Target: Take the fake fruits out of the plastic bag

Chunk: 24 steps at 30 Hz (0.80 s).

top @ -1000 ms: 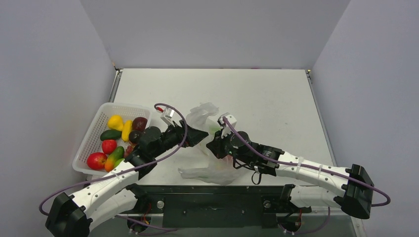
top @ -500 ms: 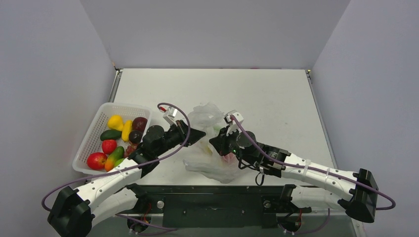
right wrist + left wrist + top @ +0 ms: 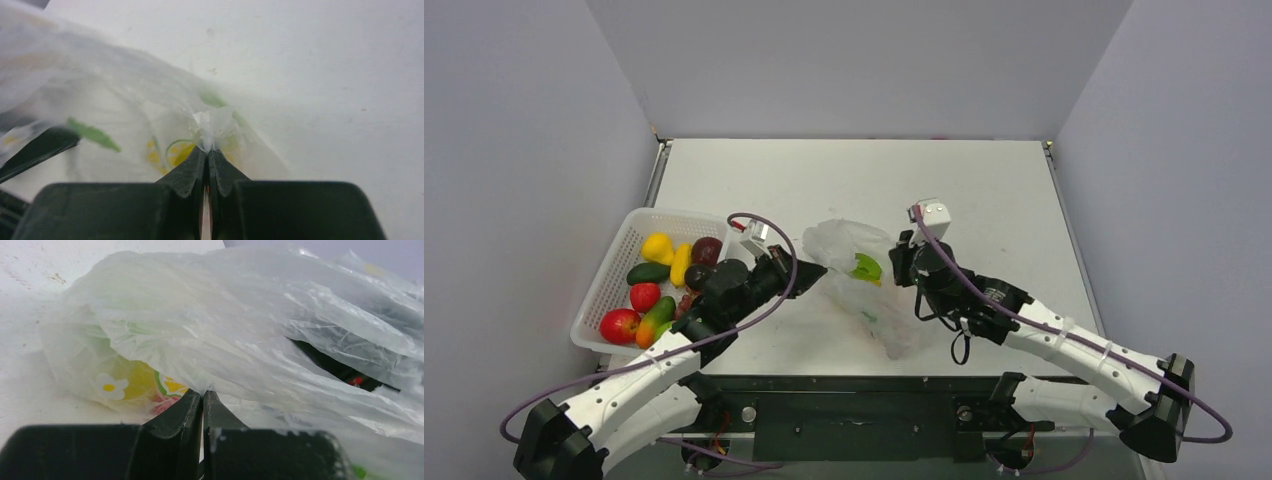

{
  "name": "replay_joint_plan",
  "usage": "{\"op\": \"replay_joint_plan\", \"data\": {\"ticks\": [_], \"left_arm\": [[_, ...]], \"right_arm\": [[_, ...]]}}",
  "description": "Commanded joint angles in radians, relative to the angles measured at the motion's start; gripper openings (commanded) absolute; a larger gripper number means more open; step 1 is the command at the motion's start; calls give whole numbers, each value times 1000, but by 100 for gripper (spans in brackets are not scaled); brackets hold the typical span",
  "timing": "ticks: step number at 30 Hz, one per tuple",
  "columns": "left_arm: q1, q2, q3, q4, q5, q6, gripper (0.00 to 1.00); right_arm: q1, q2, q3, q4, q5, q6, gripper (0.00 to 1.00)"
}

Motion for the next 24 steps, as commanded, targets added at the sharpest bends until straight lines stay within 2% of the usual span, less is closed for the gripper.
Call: {"op": "replay_joint_plan", "data": {"ticks": [1,6,8,11,14,18,21,24], "left_arm": [[21,-99,25,-131,-68,46,0],[78,-164,60,-214,-44,70,0],[118,-175,86,-241,-10,75,0],[184,-136,137,-250,51,86,0],[226,-54,202,-199,165,62,0],[259,68,294,-93,271,-3,0],[261,103,375,-80,279,-1,0],[260,98,378,-82,269,1,0]], "right_arm": [[-134,-43,91,-120,125,-68,0],[-275,-20,202,-159,110,-131,0],[-390,8,251,-160,72,-150,0],[-521,92,324,-147,-19,-168,0],[-652,194,481,-140,-143,-176,0],[-692,359,742,-191,-296,-200,0],[-693,471,933,-268,-367,-209,0],[-694,505,945,-271,-419,-213,0]]}}
